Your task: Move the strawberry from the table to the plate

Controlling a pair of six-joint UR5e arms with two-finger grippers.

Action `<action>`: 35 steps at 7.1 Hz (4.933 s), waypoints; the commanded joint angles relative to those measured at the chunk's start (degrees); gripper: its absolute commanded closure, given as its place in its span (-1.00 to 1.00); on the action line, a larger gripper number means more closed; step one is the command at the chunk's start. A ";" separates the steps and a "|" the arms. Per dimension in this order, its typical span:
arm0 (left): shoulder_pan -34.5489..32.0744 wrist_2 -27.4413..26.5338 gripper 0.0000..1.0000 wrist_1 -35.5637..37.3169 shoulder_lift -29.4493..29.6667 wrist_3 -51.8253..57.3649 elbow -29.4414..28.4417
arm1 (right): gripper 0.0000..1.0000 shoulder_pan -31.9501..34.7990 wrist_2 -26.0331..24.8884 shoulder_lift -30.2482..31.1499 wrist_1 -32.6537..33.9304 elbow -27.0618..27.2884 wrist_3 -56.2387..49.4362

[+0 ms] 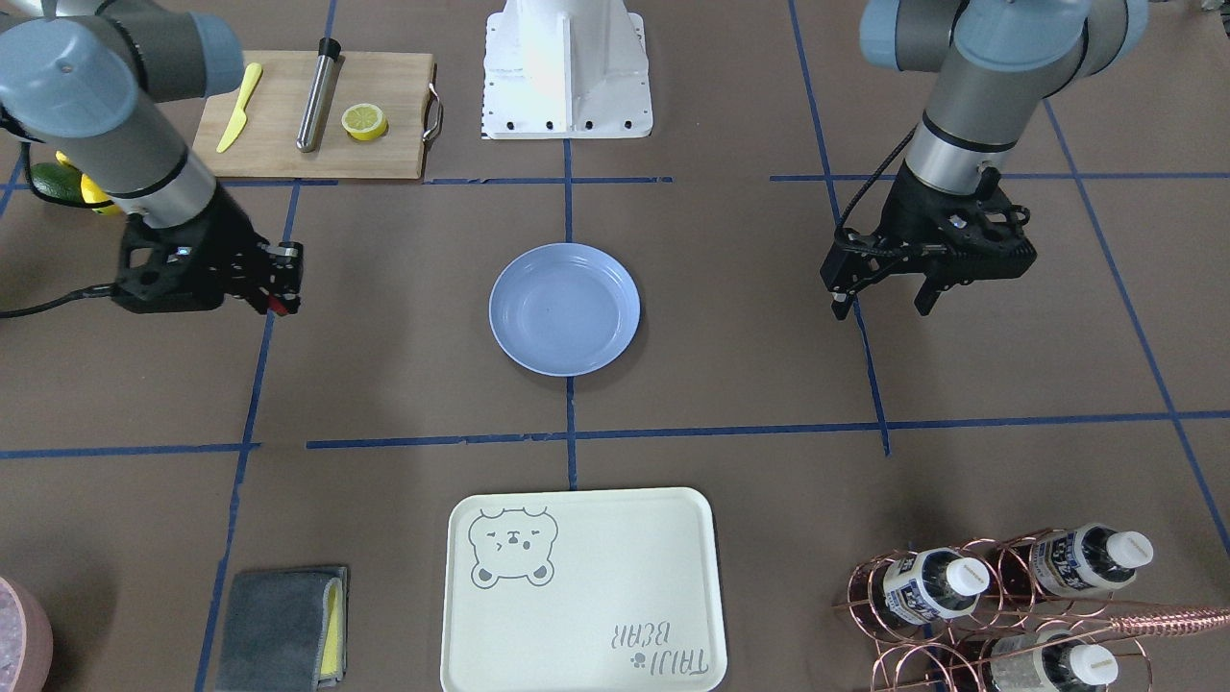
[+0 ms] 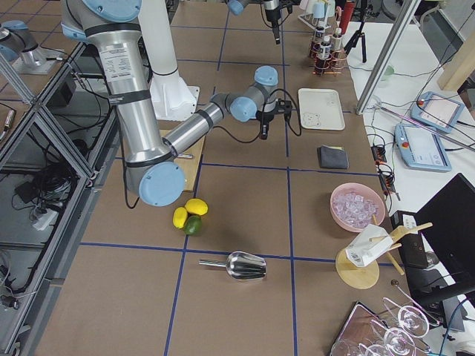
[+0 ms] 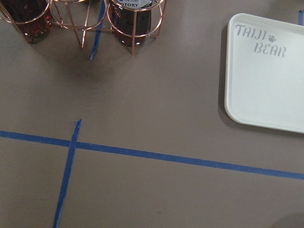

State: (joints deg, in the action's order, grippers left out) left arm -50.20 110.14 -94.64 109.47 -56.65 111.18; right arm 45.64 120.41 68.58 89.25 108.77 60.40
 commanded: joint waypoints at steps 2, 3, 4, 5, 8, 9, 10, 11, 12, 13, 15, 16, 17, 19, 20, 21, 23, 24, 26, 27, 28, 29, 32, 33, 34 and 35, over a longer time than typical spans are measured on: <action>-5.24 2.44 -1.00 -0.37 -6.18 13.98 -0.26 | 1.00 -10.19 -7.54 -16.76 5.85 -8.36 9.38; -7.00 2.44 -1.00 -0.45 -7.59 18.46 -0.44 | 1.00 -12.39 -9.13 -20.64 5.76 -12.83 10.87; -9.02 2.44 -1.00 -0.46 -8.82 22.50 -0.61 | 1.00 -14.59 -12.62 -24.16 5.33 -17.84 11.75; -9.65 2.53 -1.00 -0.46 -9.88 25.33 -0.88 | 1.00 -16.18 -13.27 -24.36 1.15 -20.50 12.63; -10.27 2.44 -1.00 -0.54 -10.33 25.80 -1.84 | 1.00 -18.03 -13.80 -25.33 -3.38 -25.18 12.99; -10.27 2.44 -1.00 -0.54 -10.33 25.80 -2.11 | 1.00 -18.56 -13.89 -25.25 -3.38 -25.36 13.43; -10.44 2.44 -1.00 -0.54 -10.24 25.80 -2.20 | 1.00 -18.91 -13.89 -25.33 -3.38 -25.79 13.52; -10.53 2.44 -1.00 -0.54 -10.24 25.80 -2.28 | 1.00 -18.92 -13.98 -25.33 -3.38 -25.80 13.52; -10.53 2.44 -1.00 -0.63 -10.24 25.80 -2.63 | 0.99 -18.83 -13.98 -25.33 -3.72 -25.80 13.43; -10.53 2.44 -1.00 -1.15 -10.24 25.80 -3.24 | -0.27 -18.83 -13.98 -25.25 -4.25 -25.80 13.60; -10.62 2.44 -1.00 -3.88 -10.24 25.80 -4.83 | -1.00 -18.66 -13.98 -25.33 -6.62 -25.54 14.91; -10.62 2.44 -1.00 -3.88 -10.24 25.80 -4.83 | -1.00 -17.44 -13.72 -25.16 -6.19 -23.79 14.75; -10.80 2.53 -1.00 -3.88 -10.33 25.80 -4.83 | -1.00 -14.81 -13.10 -23.50 -4.28 -19.08 14.49; -12.02 5.60 -1.00 -4.41 -10.07 25.70 -6.57 | -1.00 -9.54 -11.96 -16.84 2.57 -6.87 11.52; -15.25 6.83 -1.00 -4.50 -9.80 27.19 -8.16 | -1.00 -5.77 -8.56 -15.50 7.12 -4.20 8.19; -19.28 11.36 -1.00 -4.32 -9.80 34.95 -10.61 | -1.00 -2.08 -6.53 -12.53 10.21 -0.78 2.85; -26.06 15.62 -1.00 -3.36 -9.97 48.16 -16.24 | -1.00 8.10 -0.31 -6.29 13.48 2.14 -13.12; -28.09 16.85 -1.00 -3.36 -10.24 51.95 -18.17 | -1.00 13.02 3.21 -0.69 12.89 2.06 -23.73; -30.65 23.34 -1.00 -3.70 -12.60 57.06 -20.73 | -1.00 23.48 5.88 8.47 13.06 0.58 -45.27; -30.66 23.27 -1.00 -3.45 -13.22 58.83 -20.65 | -1.00 27.80 8.58 10.16 12.97 -2.82 -50.41; -30.92 22.93 -1.00 -3.62 -13.66 59.02 -20.65 | -1.00 30.28 10.70 11.04 12.88 -5.03 -50.90; -31.01 22.83 -1.00 -4.05 -14.45 59.11 -20.65 | -1.00 32.30 10.72 12.71 12.80 -5.75 -50.65; -31.10 22.83 -1.00 -4.06 -14.63 59.19 -20.39 | -1.00 38.30 13.88 21.49 -1.72 -14.43 -54.77; -31.10 22.75 -1.00 -4.06 -14.63 59.20 -20.30 | -1.00 38.21 15.45 21.69 -5.45 -16.20 -55.21; -31.10 22.75 -1.00 -4.15 -14.81 59.20 -20.30 | -1.00 38.30 16.08 21.86 -9.92 -19.52 -55.04; -31.10 22.75 -1.00 -4.15 -14.98 59.20 -20.30 | -1.00 38.47 15.99 22.12 -14.32 -23.12 -55.04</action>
State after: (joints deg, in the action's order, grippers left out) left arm -81.29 132.90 -98.76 94.67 2.54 90.86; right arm 83.93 136.07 90.29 80.24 89.61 5.40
